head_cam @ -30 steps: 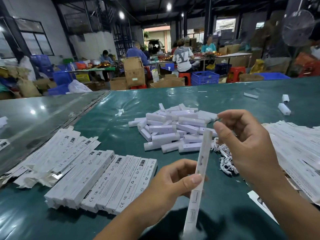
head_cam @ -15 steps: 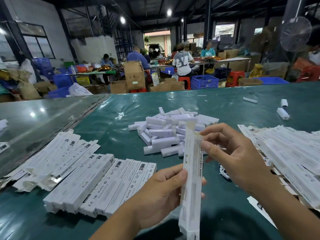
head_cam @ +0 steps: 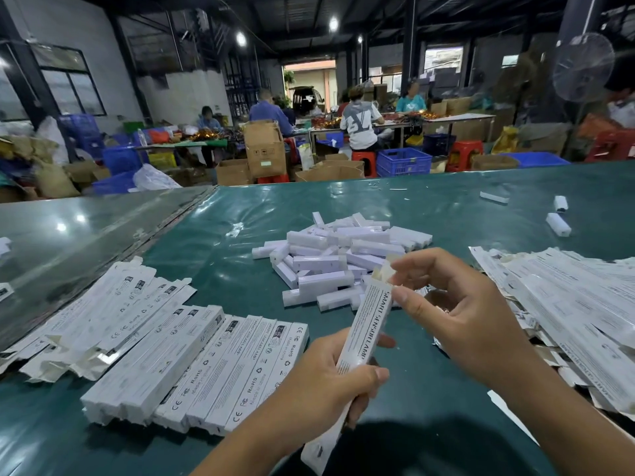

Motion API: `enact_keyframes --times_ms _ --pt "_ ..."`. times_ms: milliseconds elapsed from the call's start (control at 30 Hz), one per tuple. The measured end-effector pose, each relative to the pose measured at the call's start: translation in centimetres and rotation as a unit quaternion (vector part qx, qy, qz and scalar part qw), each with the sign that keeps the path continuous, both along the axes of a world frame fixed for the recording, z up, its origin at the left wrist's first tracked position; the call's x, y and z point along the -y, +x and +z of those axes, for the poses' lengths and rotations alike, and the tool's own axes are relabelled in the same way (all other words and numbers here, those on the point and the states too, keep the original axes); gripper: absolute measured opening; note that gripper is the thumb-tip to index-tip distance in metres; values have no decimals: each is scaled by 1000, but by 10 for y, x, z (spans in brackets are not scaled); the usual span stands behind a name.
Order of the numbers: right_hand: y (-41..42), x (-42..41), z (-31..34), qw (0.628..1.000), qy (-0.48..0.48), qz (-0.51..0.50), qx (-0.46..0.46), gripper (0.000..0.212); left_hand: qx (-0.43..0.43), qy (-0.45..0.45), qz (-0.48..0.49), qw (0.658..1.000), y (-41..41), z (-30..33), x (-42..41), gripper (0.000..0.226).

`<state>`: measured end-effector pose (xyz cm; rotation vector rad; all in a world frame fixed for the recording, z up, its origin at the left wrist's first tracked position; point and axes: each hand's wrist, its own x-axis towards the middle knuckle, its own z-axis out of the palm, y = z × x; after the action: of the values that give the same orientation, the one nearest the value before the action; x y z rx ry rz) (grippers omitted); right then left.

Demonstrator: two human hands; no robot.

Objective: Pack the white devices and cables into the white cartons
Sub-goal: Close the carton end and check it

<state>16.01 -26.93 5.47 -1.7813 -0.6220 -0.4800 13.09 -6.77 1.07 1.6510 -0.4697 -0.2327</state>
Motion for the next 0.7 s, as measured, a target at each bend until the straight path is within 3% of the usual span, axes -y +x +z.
enact_keyframes --times_ms 233,467,600,700 --pt "-4 -2 2 1000 -3 15 -2 21 41 69 12 997 2 -4 -3 32" --pt "-5 -12 1 996 84 -19 -15 11 53 63 5 997 1 -2 -3 33" --pt "-3 -12 -5 976 188 -20 -110 29 68 82 9 994 0 -2 -2 32" --pt "-1 -16 -5 939 263 24 -220 46 87 105 34 990 0 -2 -1 30"
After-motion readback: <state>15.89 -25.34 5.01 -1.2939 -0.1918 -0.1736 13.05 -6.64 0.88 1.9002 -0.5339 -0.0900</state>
